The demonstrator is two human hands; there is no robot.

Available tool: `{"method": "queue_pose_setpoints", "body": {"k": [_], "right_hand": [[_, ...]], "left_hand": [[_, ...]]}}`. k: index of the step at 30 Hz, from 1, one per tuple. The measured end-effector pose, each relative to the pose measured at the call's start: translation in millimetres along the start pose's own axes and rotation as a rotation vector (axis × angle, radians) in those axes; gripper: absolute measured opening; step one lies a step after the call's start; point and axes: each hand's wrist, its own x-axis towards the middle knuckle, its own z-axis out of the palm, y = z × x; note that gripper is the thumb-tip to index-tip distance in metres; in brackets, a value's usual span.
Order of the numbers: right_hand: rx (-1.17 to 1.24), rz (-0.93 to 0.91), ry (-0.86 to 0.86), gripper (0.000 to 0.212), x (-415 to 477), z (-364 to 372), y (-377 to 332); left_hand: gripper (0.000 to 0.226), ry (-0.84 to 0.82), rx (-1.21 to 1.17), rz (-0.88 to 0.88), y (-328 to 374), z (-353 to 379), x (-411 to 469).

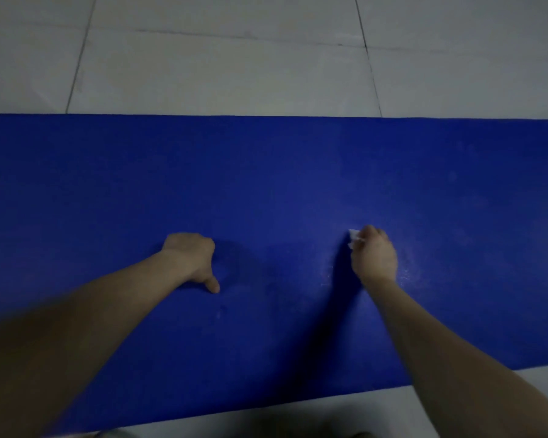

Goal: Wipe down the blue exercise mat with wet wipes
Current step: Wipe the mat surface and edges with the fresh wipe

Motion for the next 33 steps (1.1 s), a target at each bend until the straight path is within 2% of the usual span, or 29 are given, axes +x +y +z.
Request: {"method": "queue_pose_setpoints", "body": {"k": [2,3,6,13,17,19,22,28,33], "right_hand": [[-0.027,0.108,0.031,0.018,12.7,-14.3,24.5],[-0.037,0.154,0.044,0.02,17.3,-18.6,30.9],[0.006,0.193,0.073,0.021,19.4,-14.1,21.6],[0.116,-0.033,0.019,0.014,-13.8,35.9,-80.5],[0.088,-0.276,-0.081,0.014,-39.9,62.2,-132.4],[0.038,-0.365,-0.132,0.016,-46.6,68.3,-142.8],[-0.006,-0.406,-0.134,0.018,-38.2,60.9,-130.1],[-0.017,-0.176,0.006,0.012,7.7,20.2,-52.4],[-0.026,0.088,0.05,0.015,44.4,-15.9,9.4]], "left_hand": [[0.089,0.15,-0.005,-0.004,-11.0,-8.8,10.6],[0.099,0.168,-0.048,0.001,-15.2,-9.9,16.9],[0.124,0.043,-0.187,0.015,-18.3,-10.8,29.1],[0.125,-0.003,-0.189,0.032,-18.7,-15.1,41.7],[0.12,-0.01,-0.198,0.039,-20.0,-11.0,43.6],[0.119,-0.014,-0.207,0.033,-19.5,-10.0,42.3],[0.121,0.0,-0.221,0.033,-19.4,-9.7,40.9],[0.128,-0.01,-0.243,0.025,-19.4,-11.2,43.4],[0.127,-0.015,-0.231,0.024,-18.8,-12.4,45.3]]}}
